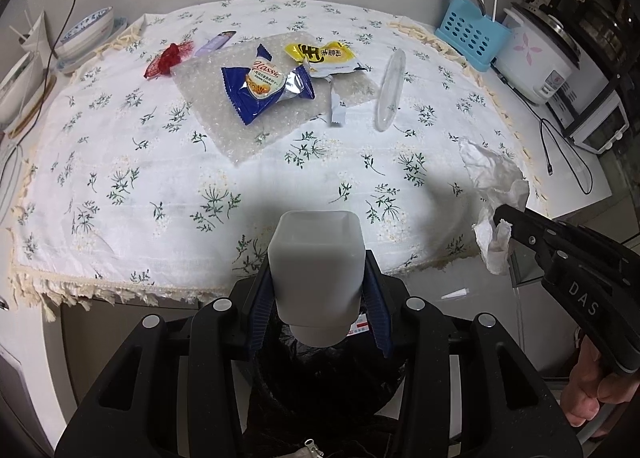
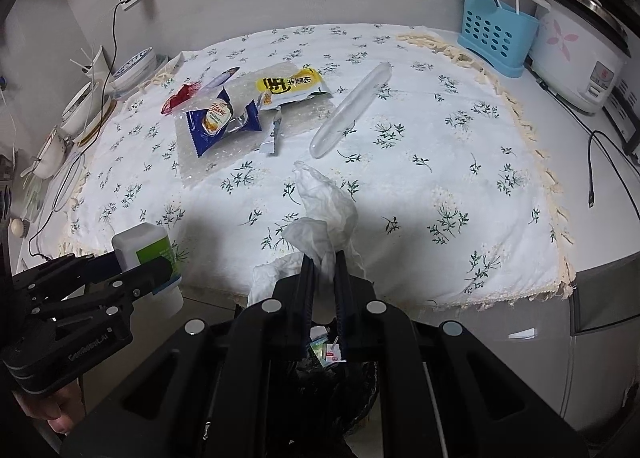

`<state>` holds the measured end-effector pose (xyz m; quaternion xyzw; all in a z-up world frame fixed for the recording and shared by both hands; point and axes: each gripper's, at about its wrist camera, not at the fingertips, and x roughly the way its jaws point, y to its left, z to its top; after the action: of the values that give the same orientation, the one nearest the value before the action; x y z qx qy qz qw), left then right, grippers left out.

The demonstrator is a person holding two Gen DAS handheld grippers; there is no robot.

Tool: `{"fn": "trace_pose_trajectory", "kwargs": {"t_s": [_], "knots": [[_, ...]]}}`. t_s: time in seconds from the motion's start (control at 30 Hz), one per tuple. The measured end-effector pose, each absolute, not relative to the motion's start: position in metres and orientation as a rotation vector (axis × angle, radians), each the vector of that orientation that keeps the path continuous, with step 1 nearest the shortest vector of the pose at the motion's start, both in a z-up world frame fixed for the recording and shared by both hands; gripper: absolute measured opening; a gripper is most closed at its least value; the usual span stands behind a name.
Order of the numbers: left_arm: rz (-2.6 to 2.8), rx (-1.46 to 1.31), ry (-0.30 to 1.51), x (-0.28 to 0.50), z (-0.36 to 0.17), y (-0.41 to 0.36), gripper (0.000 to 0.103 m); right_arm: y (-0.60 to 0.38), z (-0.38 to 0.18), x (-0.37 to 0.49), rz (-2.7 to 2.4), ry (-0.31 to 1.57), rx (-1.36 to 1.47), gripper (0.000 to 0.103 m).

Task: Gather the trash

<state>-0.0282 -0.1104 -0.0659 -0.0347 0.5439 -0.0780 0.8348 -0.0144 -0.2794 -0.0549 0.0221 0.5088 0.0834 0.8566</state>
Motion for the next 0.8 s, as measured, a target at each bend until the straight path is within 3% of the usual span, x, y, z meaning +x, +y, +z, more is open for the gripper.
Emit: {"fn": "trace_pose_trajectory", "kwargs": {"t_s": [0.8], "knots": [[-0.162, -0.095, 1.190, -0.075, -0.092, -0.109, 0.041, -0.285, -0.076, -0.057, 0.212, 1.117, 0.040, 0.009]]}}
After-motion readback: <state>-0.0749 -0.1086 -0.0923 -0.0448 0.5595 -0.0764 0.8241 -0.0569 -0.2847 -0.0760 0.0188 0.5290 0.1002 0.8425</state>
